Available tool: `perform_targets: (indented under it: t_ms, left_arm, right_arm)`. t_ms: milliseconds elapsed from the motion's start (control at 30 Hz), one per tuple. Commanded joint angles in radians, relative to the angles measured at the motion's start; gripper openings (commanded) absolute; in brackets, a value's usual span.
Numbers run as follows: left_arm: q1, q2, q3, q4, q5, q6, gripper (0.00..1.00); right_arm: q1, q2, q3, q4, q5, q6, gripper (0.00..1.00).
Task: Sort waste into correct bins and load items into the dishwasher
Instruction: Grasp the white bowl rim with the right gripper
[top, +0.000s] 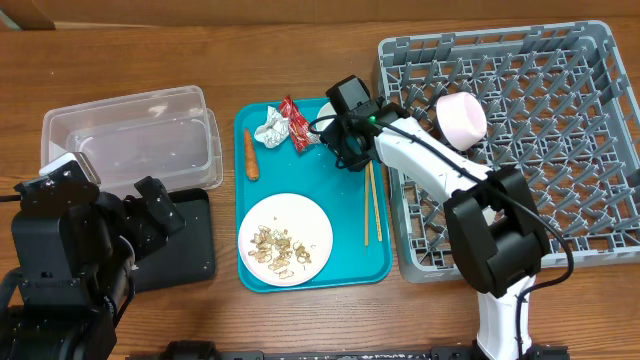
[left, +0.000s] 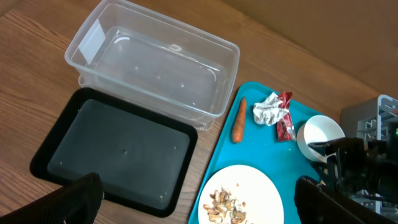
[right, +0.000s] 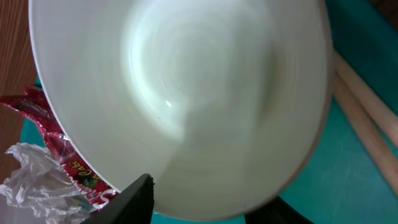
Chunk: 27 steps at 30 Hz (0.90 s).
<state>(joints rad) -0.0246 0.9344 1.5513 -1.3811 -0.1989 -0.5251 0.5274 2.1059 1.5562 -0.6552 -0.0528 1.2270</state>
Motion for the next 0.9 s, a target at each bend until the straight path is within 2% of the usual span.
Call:
perform_targets:
  t_ms: [0, 67, 100, 267, 367, 400, 667, 867]
  left_arm:
    - [-0.002, 0.002, 0.007, 0.001, -0.014, -0.014, 1.0]
    - [-0.002, 0.002, 0.007, 0.001, -0.014, -0.013, 1.0]
    - [-0.002, 0.002, 0.007, 0.0, -0.014, -0.014, 1.0]
    - [-0.002, 0.002, 0.007, 0.0, -0.014, -0.013, 1.0]
    - [-0.002, 0.002, 0.007, 0.0, -0.014, -0.014, 1.0]
    - [-0.002, 0.002, 0.007, 0.001, -0.014, -0.014, 1.0]
    - [-0.002, 0.002, 0.007, 0.001, -0.014, -0.013, 1.0]
    - [-0.002, 0.002, 0.007, 0.001, -0.014, -0.013, 1.0]
  right_arm:
    - [-0.032, 0.017, 0.009, -0.005, 0.008, 0.063, 0.45]
    - [-0.042, 0.018, 0.009, -0.01, -0.001, 0.064, 0.35]
    - [-0.046, 0.018, 0.009, -0.017, -0.004, 0.064, 0.34]
    - [-0.049, 0.021, 0.008, -0.074, -0.002, 0.064, 0.33]
    - [-0.05, 0.021, 0.008, -0.088, -0.003, 0.035, 0.1]
    - [-0.05, 0.021, 0.008, -0.088, -0.003, 0.015, 0.05]
    - [-0.05, 0.009, 0.01, -0.103, -0.005, -0.117, 0.04]
    - [-0.05, -0.097, 0.011, -0.105, 0.08, -0.237, 0.04]
